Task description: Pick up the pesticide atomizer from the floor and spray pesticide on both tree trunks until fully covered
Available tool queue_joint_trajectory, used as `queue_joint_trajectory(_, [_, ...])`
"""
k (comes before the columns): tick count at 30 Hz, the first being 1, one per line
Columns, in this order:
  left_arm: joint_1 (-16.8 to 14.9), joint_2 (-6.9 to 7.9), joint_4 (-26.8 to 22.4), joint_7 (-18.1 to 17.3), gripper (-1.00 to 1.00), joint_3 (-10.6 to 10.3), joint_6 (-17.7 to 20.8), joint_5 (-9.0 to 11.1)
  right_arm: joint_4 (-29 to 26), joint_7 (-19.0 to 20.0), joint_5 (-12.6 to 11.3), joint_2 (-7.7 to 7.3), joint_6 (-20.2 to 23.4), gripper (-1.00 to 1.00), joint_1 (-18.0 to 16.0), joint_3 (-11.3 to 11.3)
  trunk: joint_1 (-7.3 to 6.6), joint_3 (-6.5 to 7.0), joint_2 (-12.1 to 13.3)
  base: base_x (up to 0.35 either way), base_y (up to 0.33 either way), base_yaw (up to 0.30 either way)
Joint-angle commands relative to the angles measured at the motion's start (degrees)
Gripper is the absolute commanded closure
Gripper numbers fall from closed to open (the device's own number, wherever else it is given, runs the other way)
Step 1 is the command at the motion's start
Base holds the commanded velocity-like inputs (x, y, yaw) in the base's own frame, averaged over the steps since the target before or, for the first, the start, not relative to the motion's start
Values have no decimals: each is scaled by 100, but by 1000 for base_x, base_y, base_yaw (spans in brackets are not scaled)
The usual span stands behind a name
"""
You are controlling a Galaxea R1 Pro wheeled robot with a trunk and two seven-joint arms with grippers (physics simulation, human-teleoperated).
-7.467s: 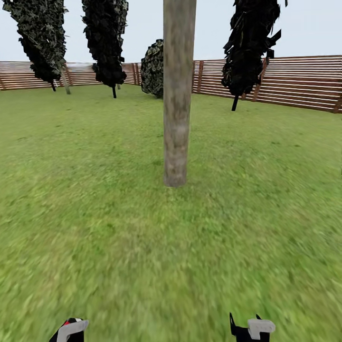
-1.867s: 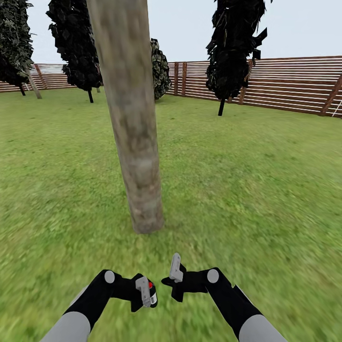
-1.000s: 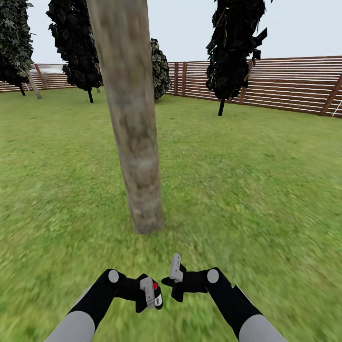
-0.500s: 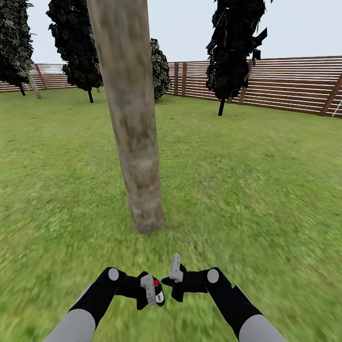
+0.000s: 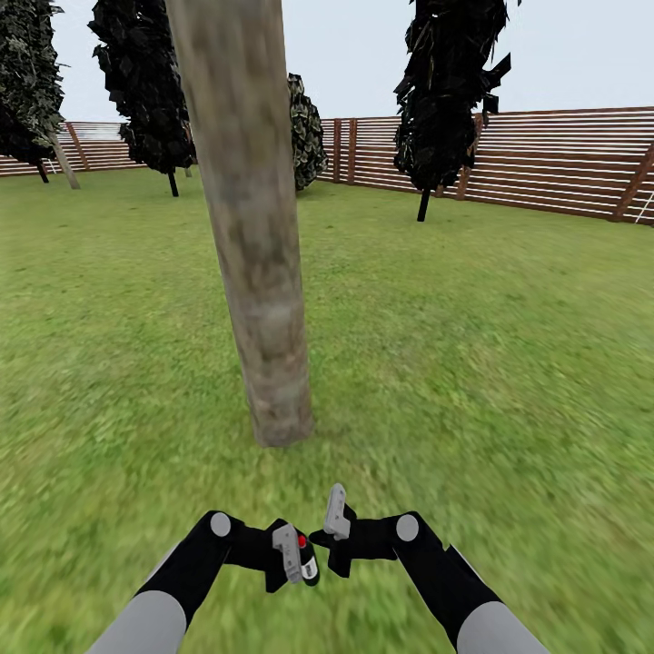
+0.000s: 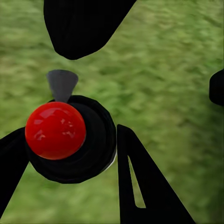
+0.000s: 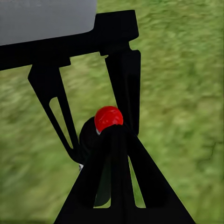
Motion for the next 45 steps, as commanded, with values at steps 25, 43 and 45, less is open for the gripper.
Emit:
queue_joint_trajectory(25, [-6,-70,-2,-25,100,47,-91,-49,-3,1,60,1,-48,100,-4,-6,-1,-5,-2,0,0,0])
queue_joint_trajectory(43, [3,76,86,-17,100,30,-123,-119,-4,1,60,1,-48,100,-4,-6,-1,-5,-2,0,0,0])
queue_joint_trajectory(45, [20,262,86,-15,100,30,-124,-128,-4,1,60,1,-48,100,-3,-6,-1,-5,-2,0,0,0])
